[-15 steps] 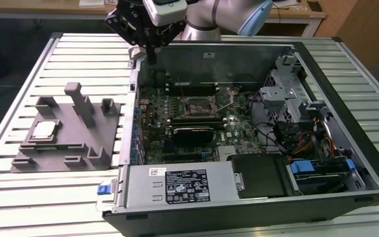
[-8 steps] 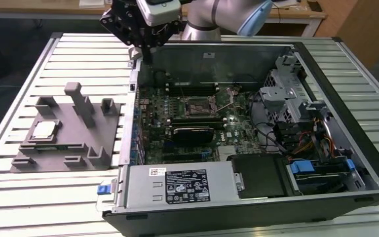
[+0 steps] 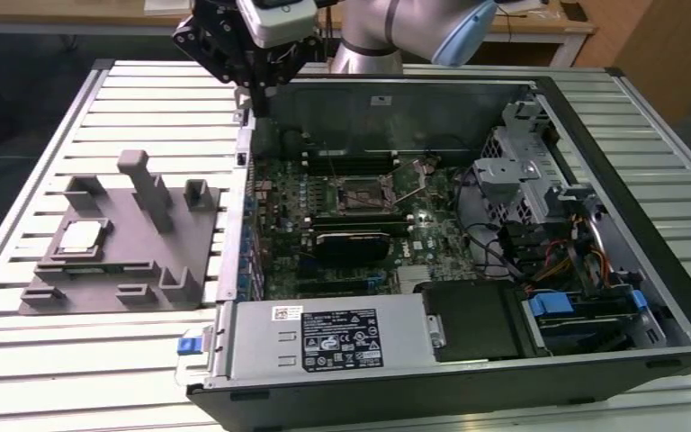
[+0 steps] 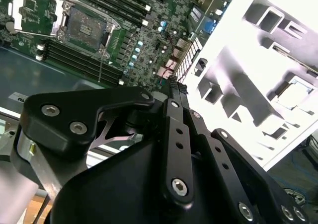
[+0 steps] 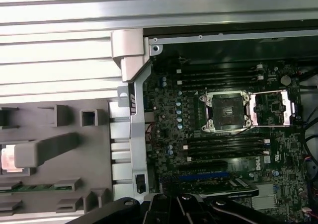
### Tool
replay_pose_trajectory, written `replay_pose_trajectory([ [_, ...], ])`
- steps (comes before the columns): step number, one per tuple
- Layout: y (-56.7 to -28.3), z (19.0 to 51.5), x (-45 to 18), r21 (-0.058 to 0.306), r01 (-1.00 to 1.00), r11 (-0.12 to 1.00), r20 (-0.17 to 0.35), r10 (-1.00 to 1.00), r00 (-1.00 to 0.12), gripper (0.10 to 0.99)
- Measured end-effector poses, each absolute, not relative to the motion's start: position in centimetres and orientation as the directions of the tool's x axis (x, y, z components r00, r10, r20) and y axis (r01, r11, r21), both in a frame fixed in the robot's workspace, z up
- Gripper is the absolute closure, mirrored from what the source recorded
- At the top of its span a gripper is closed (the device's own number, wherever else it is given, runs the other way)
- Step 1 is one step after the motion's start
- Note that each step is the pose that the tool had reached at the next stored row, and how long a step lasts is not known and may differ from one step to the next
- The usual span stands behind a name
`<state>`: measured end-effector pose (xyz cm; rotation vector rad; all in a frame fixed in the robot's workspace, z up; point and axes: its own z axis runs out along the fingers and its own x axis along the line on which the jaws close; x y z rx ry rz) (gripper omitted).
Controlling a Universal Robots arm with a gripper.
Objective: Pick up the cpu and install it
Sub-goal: 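Reach for the cpu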
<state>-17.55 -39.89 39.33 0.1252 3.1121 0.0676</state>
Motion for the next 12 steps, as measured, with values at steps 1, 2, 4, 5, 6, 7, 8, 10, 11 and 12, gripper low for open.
replay_pose_trajectory([
  [1,-39.9,39.3,-17.7,0.044,0.080,0.996,-0.024,0.081,-0.996,0.980],
  [2,-39.9,39.3,-17.8,0.044,0.080,0.996,-0.024,0.081,-0.996,0.980],
  [4,-39.9,39.3,-18.0,0.044,0.080,0.996,-0.024,0.081,-0.996,0.980],
  [5,-39.9,39.3,-18.1,0.044,0.080,0.996,-0.024,0.081,-0.996,0.980],
  [6,-39.9,39.3,-18.2,0.044,0.080,0.996,-0.024,0.081,-0.996,0.980],
  [7,-39.9,39.3,-18.3,0.044,0.080,0.996,-0.024,0.081,-0.996,0.980],
  [8,-39.9,39.3,-18.4,0.044,0.080,0.996,-0.024,0.081,-0.996,0.980],
  [10,-39.9,39.3,-18.6,0.044,0.080,0.996,-0.024,0.082,-0.996,0.980],
  [11,-39.9,39.3,-18.7,0.044,0.081,0.996,-0.024,0.082,-0.996,0.980],
  [12,-39.9,39.3,-18.8,0.044,0.081,0.996,-0.024,0.082,-0.996,0.980],
])
